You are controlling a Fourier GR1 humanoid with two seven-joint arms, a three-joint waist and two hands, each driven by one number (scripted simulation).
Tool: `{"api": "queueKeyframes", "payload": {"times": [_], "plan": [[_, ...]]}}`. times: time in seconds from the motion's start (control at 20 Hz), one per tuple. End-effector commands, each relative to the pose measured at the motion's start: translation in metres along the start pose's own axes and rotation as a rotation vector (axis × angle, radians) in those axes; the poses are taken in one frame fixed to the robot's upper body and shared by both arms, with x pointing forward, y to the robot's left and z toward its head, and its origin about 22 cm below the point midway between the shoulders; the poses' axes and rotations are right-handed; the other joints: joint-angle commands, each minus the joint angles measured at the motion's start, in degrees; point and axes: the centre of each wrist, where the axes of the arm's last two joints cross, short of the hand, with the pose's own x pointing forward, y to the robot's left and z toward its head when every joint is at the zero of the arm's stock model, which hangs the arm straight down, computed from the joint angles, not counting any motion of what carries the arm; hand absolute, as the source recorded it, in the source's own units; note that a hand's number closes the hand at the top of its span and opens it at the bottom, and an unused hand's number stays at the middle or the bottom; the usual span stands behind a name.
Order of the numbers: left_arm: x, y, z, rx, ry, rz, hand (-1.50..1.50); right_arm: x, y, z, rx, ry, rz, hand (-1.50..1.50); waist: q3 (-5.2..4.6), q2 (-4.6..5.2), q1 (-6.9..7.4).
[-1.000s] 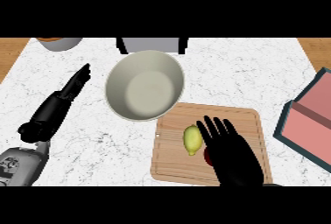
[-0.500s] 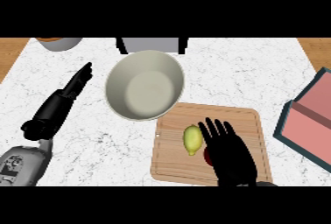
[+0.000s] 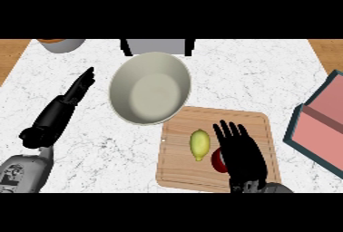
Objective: Pick the can from the cutting board and place it in the cardboard box
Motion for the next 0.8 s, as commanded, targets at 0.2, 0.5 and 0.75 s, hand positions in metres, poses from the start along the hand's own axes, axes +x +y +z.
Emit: {"api": "queueKeyframes", "payload": {"times": [0.2,0.5,0.75], "plan": [[0.001,-0.002,0.004,-0.018,0.006,0.003,0.00,0.010,0.001,-0.016,-0.023,-0.134,0.048,1.50,0.01,0.02,0.29],[-0.003,-0.009,0.012,-0.012,0.000,0.005,0.00,-0.006,0.005,-0.012,-0.172,-0.167,0.086,1.50,0.00,-0.01,0.11],[0.007,-0.007,-0.002,0.014,-0.010,-0.004,0.00,0.001,0.030,0.011,-0.189,-0.342,0.047,1.50,0.01,-0.03,-0.32]]}}
